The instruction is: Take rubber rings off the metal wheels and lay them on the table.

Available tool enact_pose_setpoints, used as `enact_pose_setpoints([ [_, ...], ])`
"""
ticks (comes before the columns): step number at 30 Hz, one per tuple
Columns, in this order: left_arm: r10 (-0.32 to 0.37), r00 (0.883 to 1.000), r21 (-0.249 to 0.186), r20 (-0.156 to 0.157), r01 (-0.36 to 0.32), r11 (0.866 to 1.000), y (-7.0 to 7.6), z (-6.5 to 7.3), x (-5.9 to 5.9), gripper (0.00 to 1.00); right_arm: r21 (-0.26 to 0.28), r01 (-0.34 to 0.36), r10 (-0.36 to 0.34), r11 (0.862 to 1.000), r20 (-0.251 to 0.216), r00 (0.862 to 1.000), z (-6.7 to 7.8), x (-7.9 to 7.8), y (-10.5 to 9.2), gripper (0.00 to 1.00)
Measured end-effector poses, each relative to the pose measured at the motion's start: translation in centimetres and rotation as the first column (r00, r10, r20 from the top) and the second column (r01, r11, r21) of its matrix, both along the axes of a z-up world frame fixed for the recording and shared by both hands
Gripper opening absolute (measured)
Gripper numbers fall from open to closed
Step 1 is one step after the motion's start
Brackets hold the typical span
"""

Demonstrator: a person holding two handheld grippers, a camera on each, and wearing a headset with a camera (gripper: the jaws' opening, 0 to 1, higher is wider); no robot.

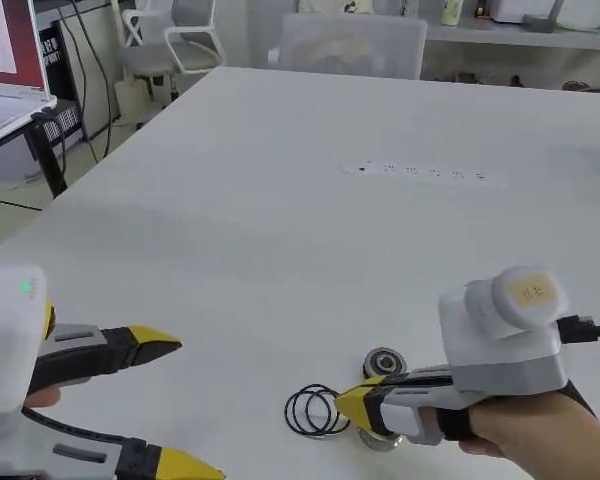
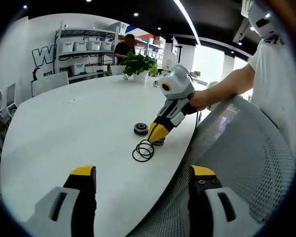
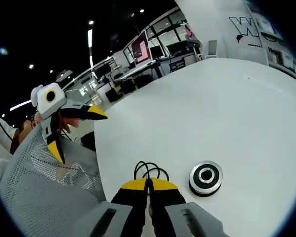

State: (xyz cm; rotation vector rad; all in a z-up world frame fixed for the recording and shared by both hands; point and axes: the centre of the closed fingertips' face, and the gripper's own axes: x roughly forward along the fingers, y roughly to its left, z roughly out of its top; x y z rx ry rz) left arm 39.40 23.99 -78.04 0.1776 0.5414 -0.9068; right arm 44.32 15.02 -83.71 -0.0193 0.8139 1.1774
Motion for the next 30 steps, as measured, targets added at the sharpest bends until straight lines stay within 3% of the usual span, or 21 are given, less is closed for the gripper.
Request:
enact_pose_setpoints([
  [3, 0.004, 1.0, 0.002, 0.001, -0.004, 1.0, 0.06, 0.01, 0.05, 0.74, -0.018, -0.008, 0.009, 1.0, 0.035, 0.999, -0.19, 0.13, -0.11, 0.0],
  [8, -0.007, 1.0, -0.007, -0.021, 0.006, 1.0, -0.2, -0.24, -0.24, 0.74, -0.012, 0.002, -0.002, 1.0, 0.035, 0.999, -0.13, 0.37, -0.09, 0.0],
  [15, -0.017, 1.0, 0.01, -0.023, 0.017, 1.0, -0.24, -0.43, -0.33, 0.73, -0.015, 0.02, -0.019, 1.0, 0.037, 0.999, -0.21, 0.72, -0.29, 0.0],
  [30, -0.019, 0.999, -0.004, -0.034, 0.019, 1.0, -0.51, -0.45, -0.42, 0.73, -0.036, -0.016, 0.019, 0.999, 0.084, 0.996, -0.43, 0.56, 0.3, 0.07],
])
